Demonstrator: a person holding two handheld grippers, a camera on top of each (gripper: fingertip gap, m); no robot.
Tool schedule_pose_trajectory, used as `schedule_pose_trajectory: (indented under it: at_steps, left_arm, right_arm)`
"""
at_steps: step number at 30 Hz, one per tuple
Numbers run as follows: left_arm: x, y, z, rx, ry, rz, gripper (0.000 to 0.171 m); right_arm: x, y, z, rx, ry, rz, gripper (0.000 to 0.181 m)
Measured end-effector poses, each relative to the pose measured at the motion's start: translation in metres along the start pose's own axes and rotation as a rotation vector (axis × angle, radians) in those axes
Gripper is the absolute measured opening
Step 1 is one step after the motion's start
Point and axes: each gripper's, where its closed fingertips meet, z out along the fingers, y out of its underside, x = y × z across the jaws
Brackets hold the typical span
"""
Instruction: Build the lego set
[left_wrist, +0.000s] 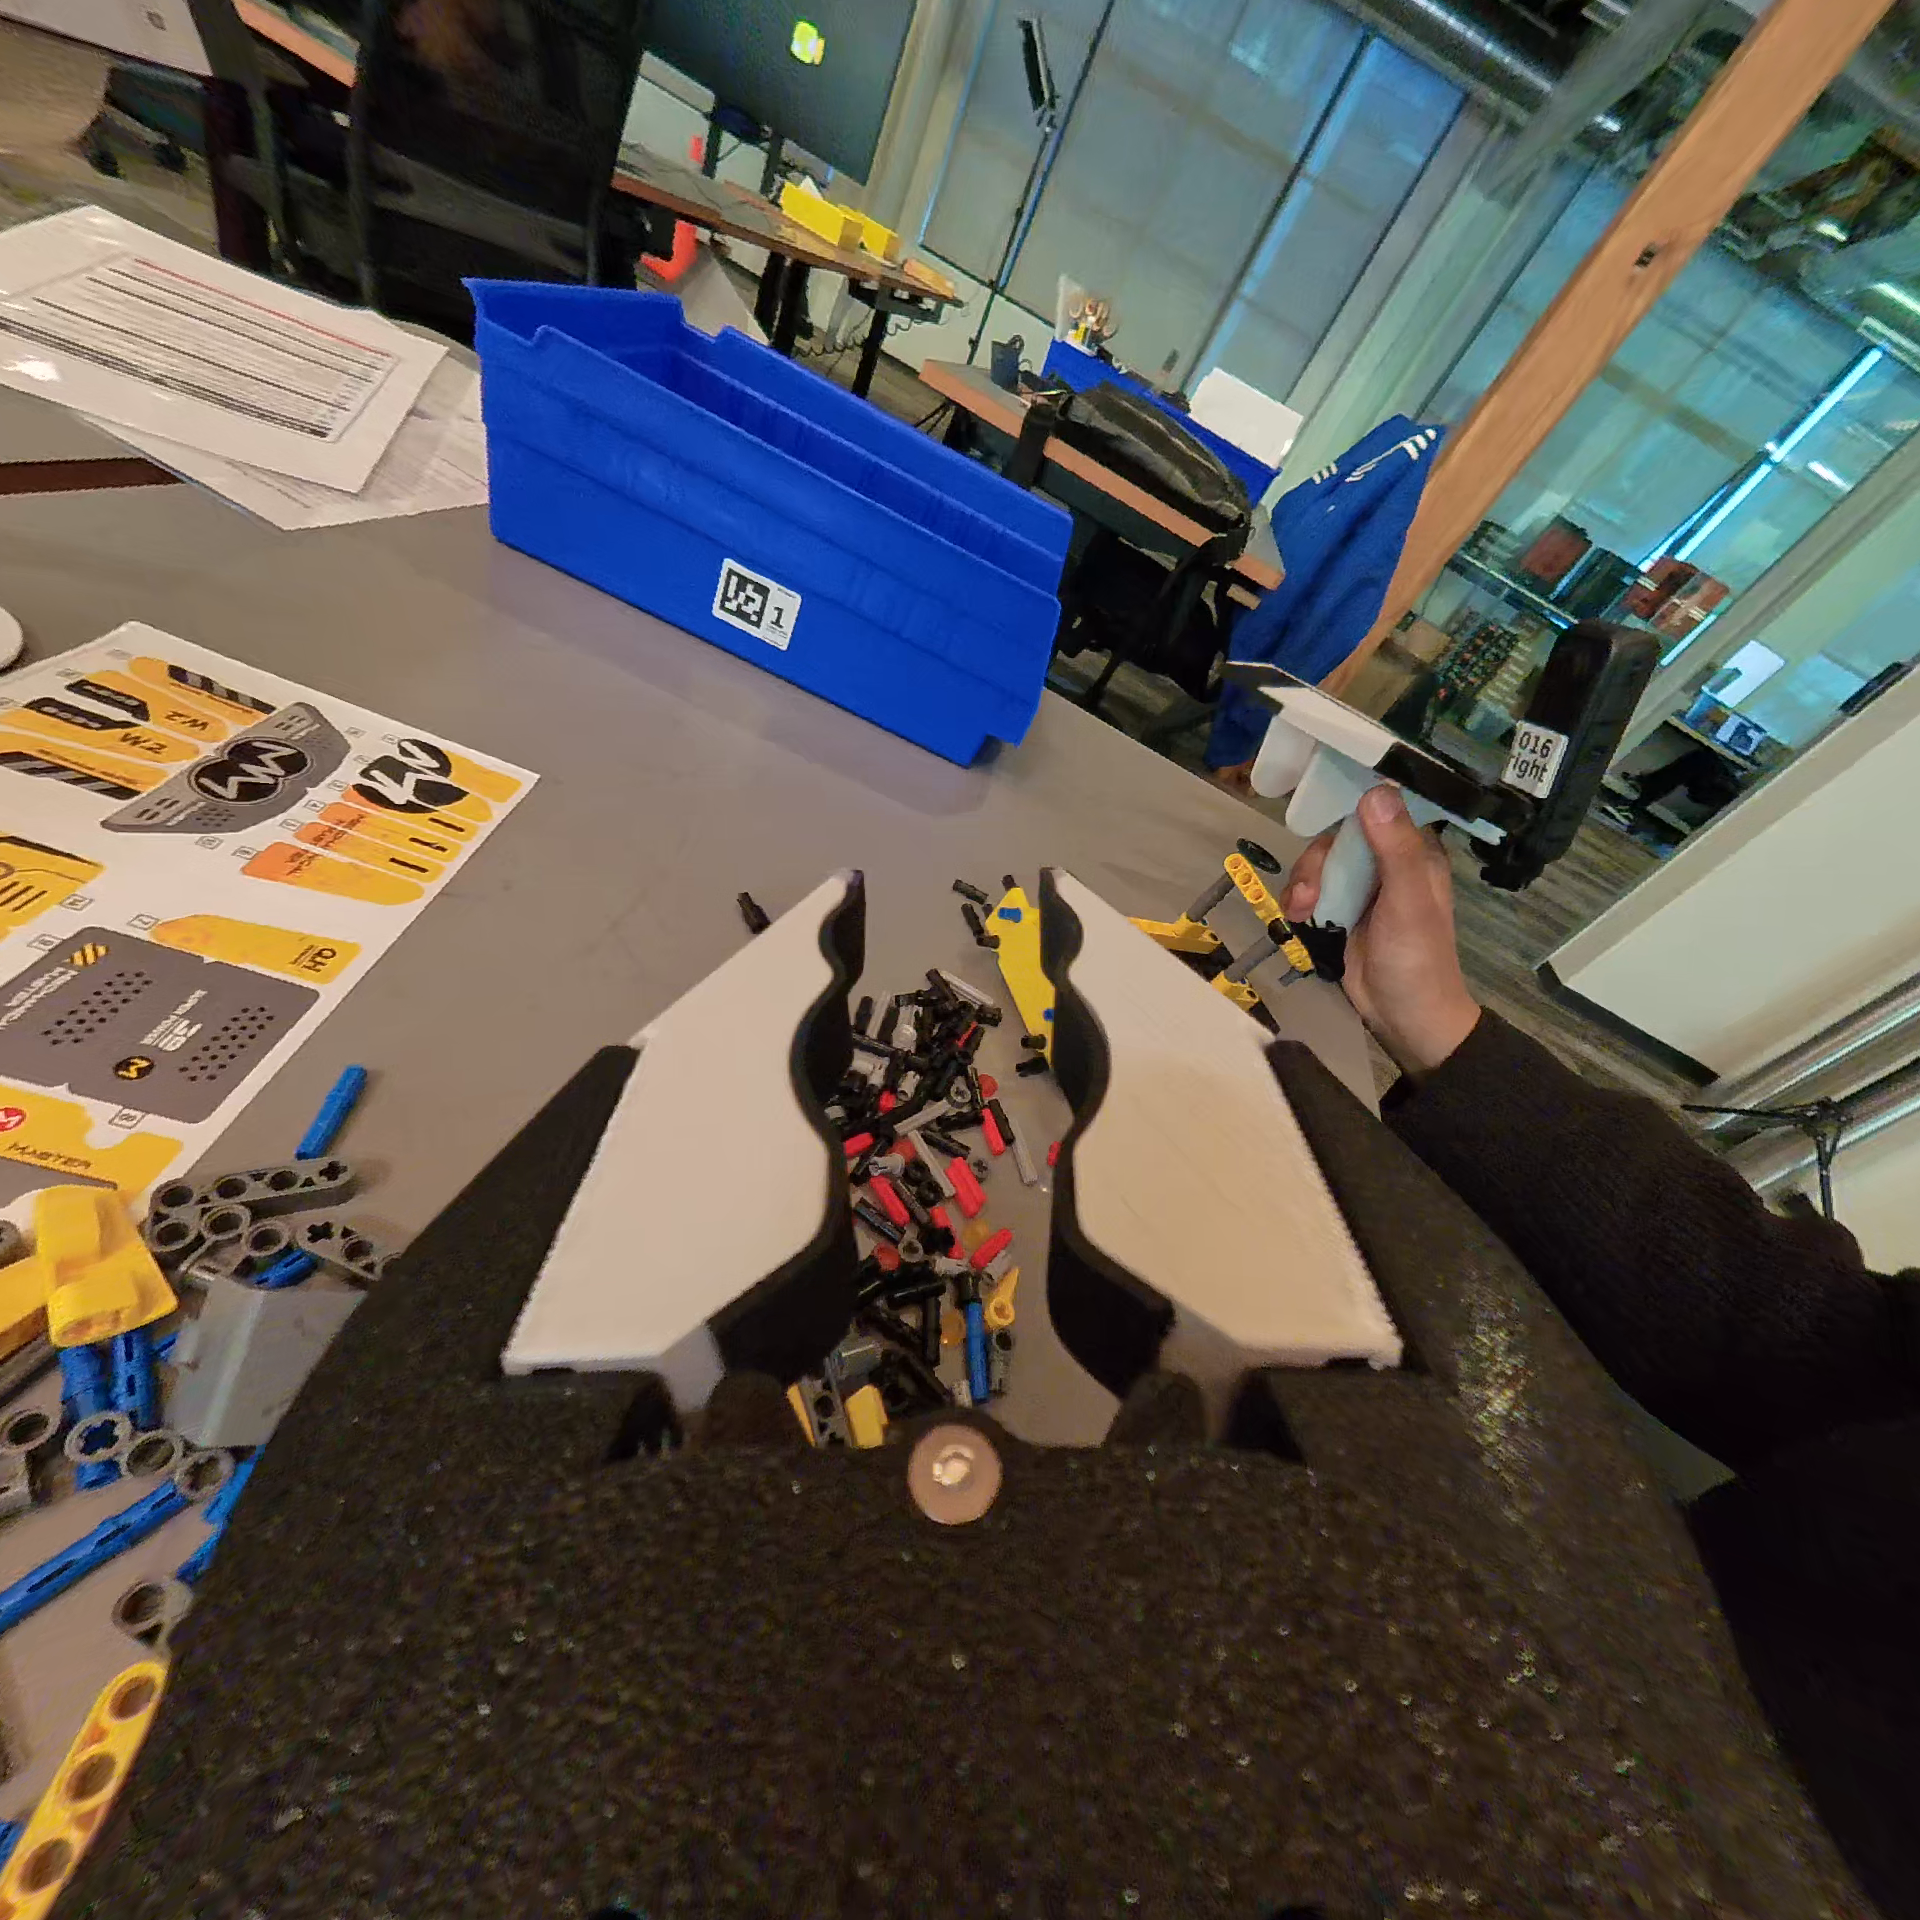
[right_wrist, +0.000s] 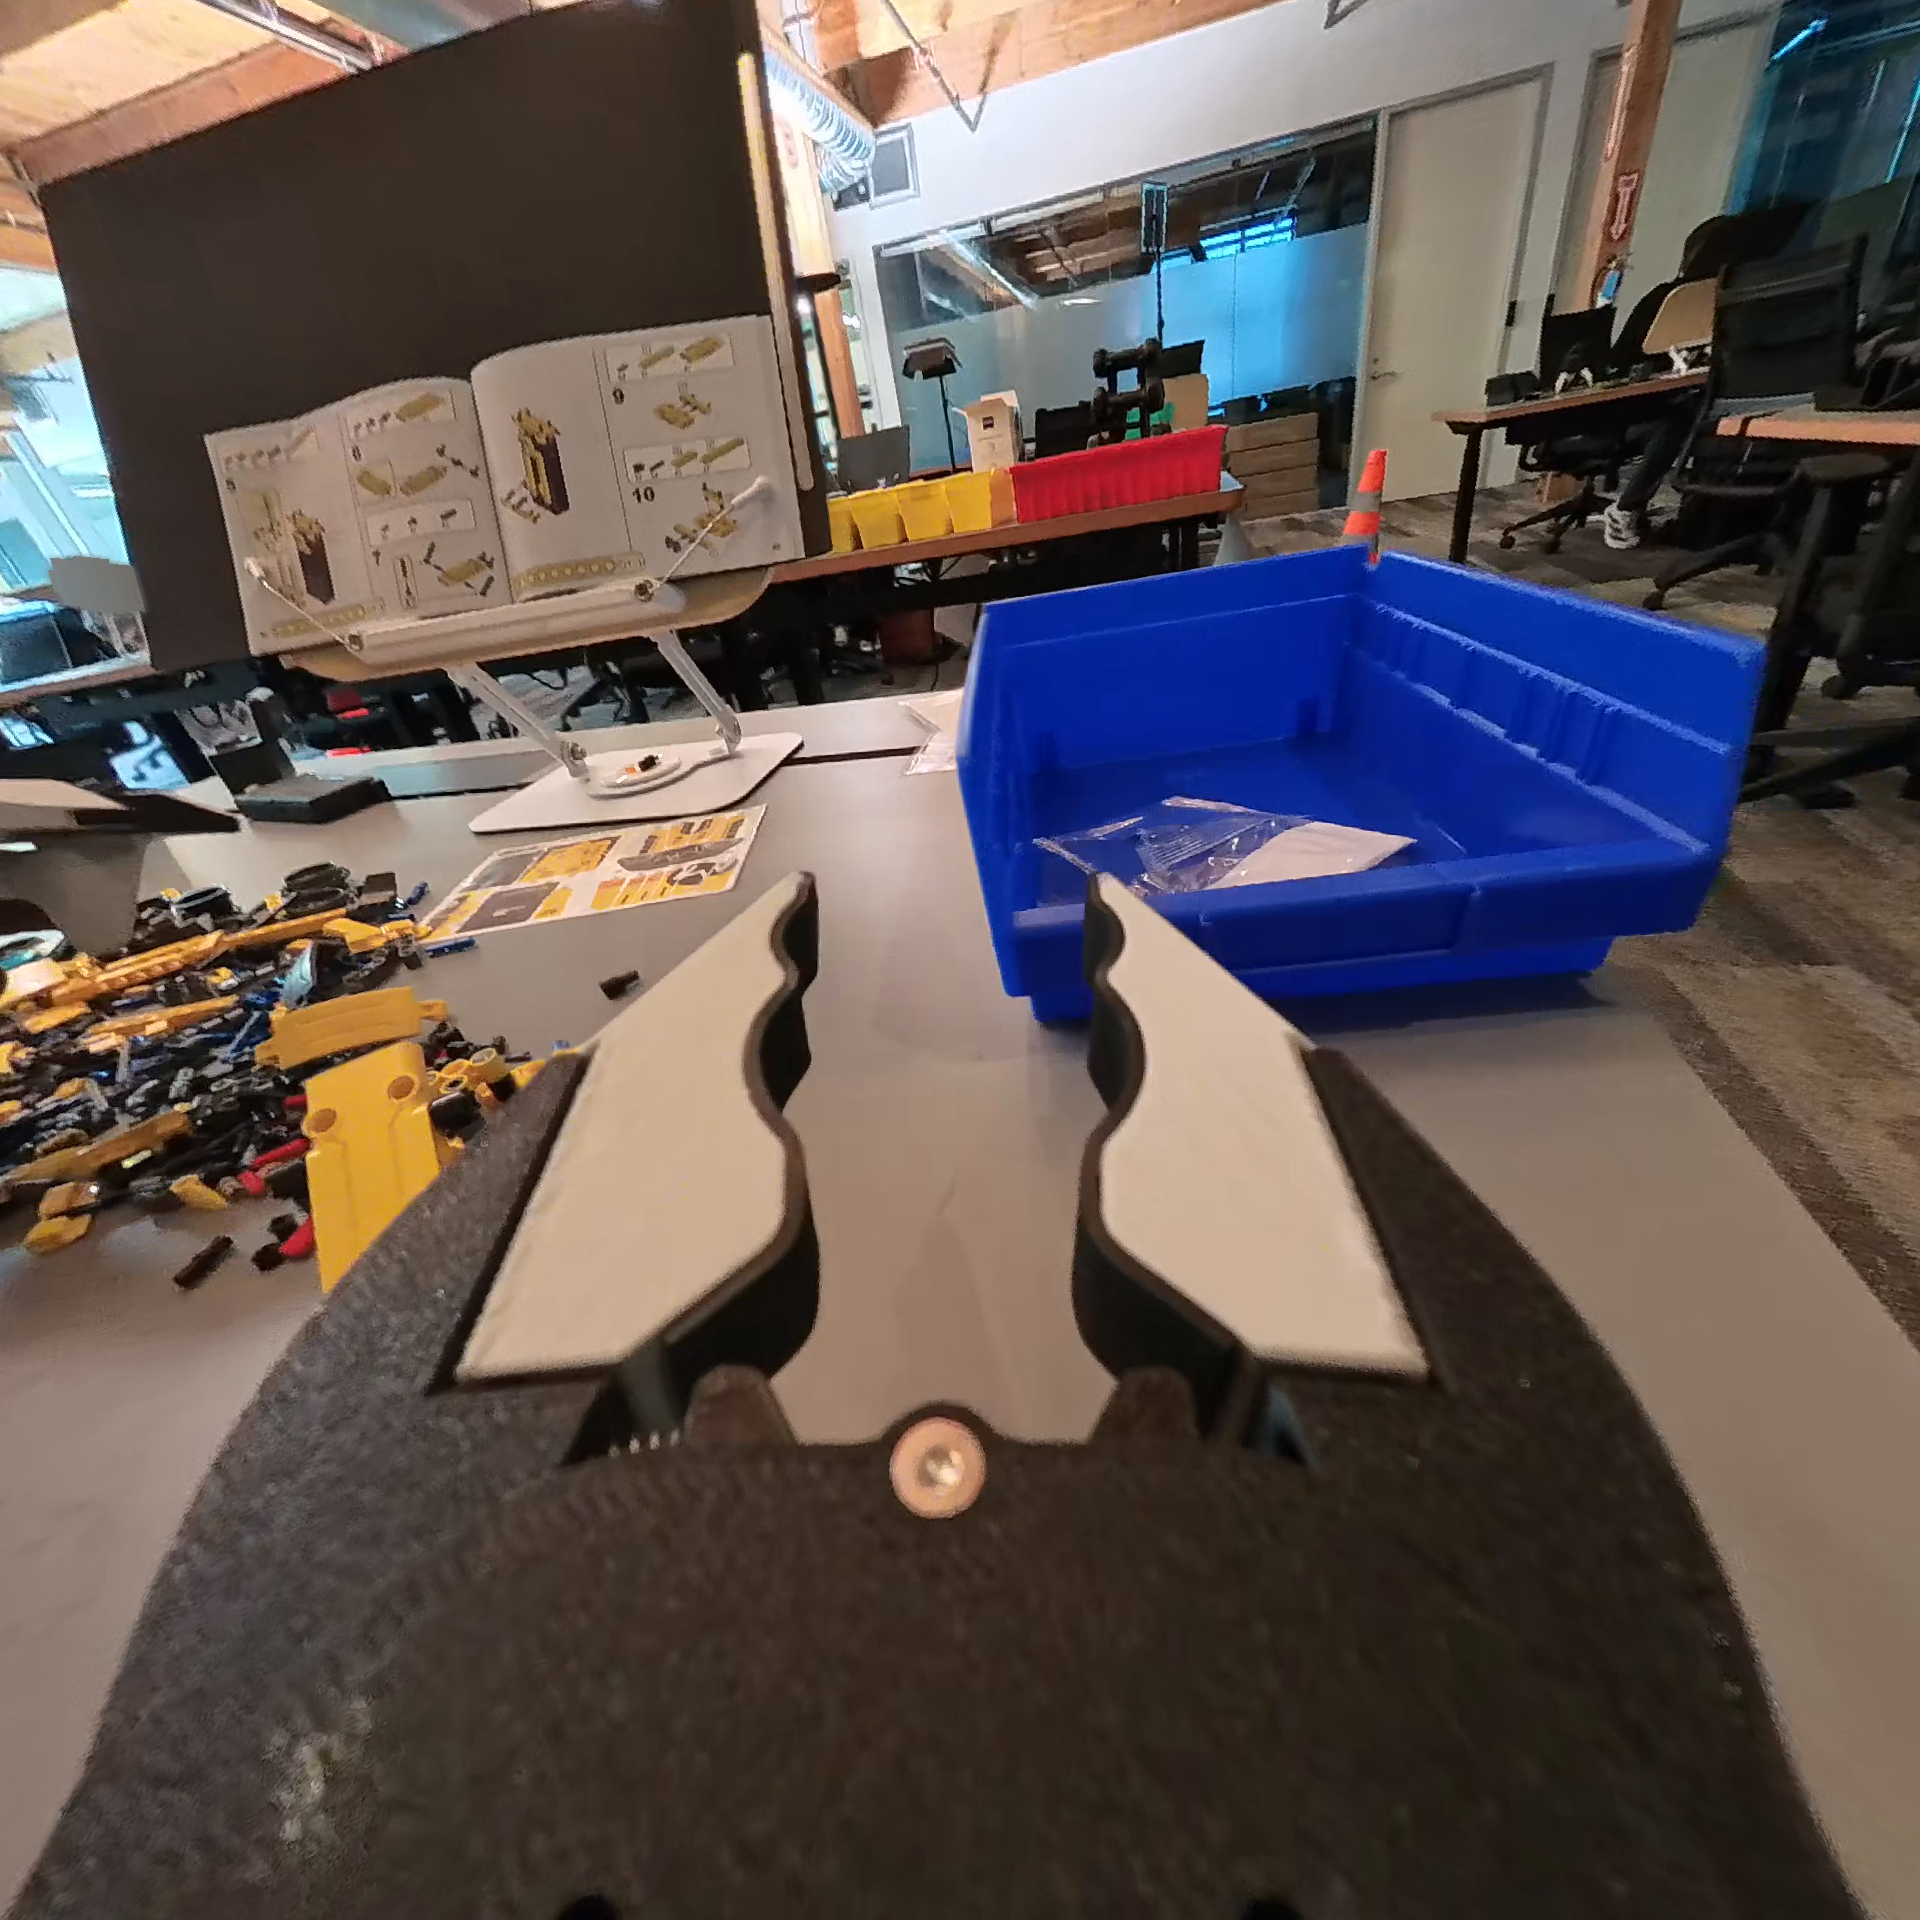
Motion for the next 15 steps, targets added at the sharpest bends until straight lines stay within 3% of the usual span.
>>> schedule_pose_trajectory:
  at_steps: [15]
  left_arm:
    - [0.012, 0.004, 0.005, -0.022, 0.02, 0.042, 0.033]
  right_arm:
    - [0.005, -0.009, -0.008, 0.07, 0.008, 0.044, 0.051]
